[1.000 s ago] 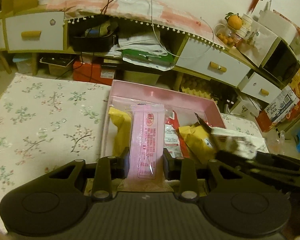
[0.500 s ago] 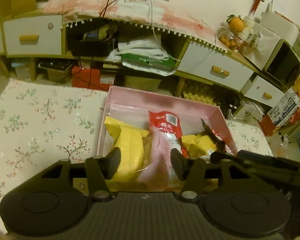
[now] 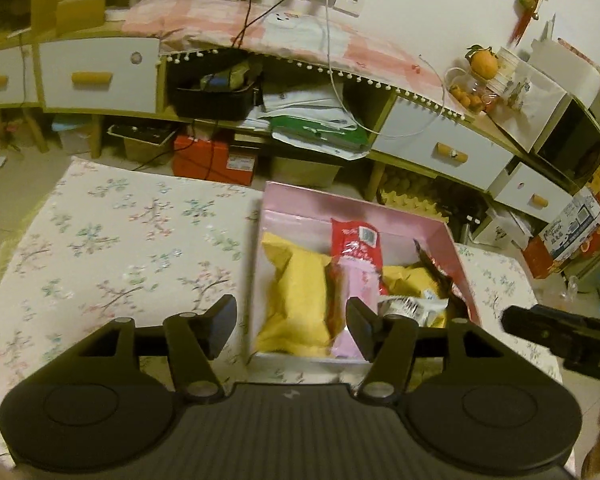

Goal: Organize snacks
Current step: 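Lower the pink packet into the box with the left gripper while the right gripper drops the pecan bag, then grasp the red-white candy with the left gripper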

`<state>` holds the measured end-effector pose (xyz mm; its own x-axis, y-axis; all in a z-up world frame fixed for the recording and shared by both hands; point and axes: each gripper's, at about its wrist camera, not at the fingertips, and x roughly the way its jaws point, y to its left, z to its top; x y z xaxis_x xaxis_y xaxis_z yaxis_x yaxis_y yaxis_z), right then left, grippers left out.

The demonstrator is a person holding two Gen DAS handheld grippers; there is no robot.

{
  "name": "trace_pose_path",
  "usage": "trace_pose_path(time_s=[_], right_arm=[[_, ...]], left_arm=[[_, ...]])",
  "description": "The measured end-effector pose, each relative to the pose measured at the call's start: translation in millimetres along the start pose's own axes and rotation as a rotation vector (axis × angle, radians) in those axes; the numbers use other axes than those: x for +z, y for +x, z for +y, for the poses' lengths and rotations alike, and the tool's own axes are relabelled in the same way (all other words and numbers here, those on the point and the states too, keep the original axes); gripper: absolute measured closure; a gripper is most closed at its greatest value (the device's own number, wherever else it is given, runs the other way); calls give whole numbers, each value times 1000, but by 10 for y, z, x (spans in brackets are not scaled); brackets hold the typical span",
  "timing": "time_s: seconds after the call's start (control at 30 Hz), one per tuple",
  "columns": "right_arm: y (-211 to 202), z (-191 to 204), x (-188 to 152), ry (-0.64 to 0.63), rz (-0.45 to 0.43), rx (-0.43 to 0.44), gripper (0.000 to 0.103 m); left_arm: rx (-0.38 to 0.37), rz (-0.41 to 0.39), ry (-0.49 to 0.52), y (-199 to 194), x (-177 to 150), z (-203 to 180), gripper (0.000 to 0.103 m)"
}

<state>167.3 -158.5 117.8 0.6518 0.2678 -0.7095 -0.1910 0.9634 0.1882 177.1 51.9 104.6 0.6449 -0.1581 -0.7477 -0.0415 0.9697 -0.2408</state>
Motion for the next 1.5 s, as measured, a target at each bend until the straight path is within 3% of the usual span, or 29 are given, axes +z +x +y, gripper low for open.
trace_pose_path(time_s=[0.2,0.33,0.53,0.83,1.1,1.3,1.5], right_arm=[[-222,1,-89,-8,12,29,45],[-313,50,-169,-17,49,55,45],[-398,192,-361,-37,112,96,43],[-231,189,-493,11,192,101,40],[-134,232,-613,-2,209,72,36],[31,264,-719,82,236,130,35],[125,379,-770,71,246,139,35]], left_arm=[[-9,33,25,-204,-151,38,37],[35,37,61,-340,-269,120,37],[70,50,23,-470,-393,345,34],[139,207,-6,-94,-585,501,32],[194,227,47,56,-637,520,22],[217,241,40,165,-658,568,22],[222,253,55,241,-675,597,22]])
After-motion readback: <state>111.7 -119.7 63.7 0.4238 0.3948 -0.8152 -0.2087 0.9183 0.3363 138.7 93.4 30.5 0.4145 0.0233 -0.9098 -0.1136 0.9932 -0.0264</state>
